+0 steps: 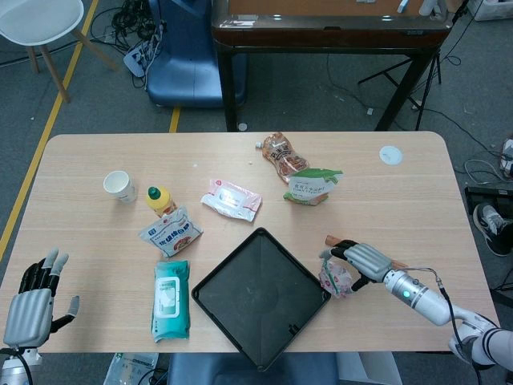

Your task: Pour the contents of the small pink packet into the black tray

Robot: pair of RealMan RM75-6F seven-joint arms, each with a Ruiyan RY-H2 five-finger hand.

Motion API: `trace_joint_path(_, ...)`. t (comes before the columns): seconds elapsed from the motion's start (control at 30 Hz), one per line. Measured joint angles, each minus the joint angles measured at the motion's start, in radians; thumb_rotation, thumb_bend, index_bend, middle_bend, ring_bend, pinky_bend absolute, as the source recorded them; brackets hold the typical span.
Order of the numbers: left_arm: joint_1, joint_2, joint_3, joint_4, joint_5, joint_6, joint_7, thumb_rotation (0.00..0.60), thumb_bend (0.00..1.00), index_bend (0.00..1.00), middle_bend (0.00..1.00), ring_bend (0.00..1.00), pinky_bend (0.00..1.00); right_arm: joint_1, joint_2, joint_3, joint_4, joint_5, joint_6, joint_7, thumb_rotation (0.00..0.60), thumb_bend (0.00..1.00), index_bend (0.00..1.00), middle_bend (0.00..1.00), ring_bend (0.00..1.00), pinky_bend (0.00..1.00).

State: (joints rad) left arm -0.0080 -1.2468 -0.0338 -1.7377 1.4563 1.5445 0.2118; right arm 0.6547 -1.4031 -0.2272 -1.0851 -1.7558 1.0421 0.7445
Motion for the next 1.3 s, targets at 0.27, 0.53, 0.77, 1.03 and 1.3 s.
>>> trace_joint_path(0.27,-0.005,-0.006,0.002,0.001,0.003,-0.008,0.004,0.600,0.37,0.08,0.00,0.00,0.03,-0.048,-0.001,0.017,-0.002,0.036,0.032,-0.089,0.600,0.00,0.10,0.20,0.12,0.08)
trace_joint_path(0.53,-0.005,-0.008,0.005,-0.004,0.007,-0.008,0.010,0.600,0.37,0.08,0.00,0.00,0.03,-0.079,-0.001,0.022,-0.016,0.056,0.024,-0.196,0.600,0.00,0.13,0.24,0.12,0.08)
trace_joint_path(0.77,0.000,-0.005,0.009,-0.003,0.010,-0.002,0.003,0.600,0.37,0.08,0.00,0.00,0.03,-0.099,-0.041,0.027,0.010,0.056,0.027,-0.259,0.600,0.00,0.15,0.24,0.12,0.08)
trace_joint_path(1.03,0.005,0.002,0.010,-0.004,0.008,0.002,-0.002,0.600,0.37,0.08,0.00,0.00,0.03,-0.121,-0.110,0.037,0.089,0.050,0.050,-0.276,0.600,0.00,0.23,0.24,0.12,0.08)
trace_joint_path(1.3,0.005,0.001,0.012,-0.004,0.010,-0.001,-0.003,0.600,0.37,0.08,0.00,0.00,0.03,-0.126,-0.120,0.048,0.103,0.052,0.052,-0.285,0.600,0.00,0.27,0.24,0.12,0.08)
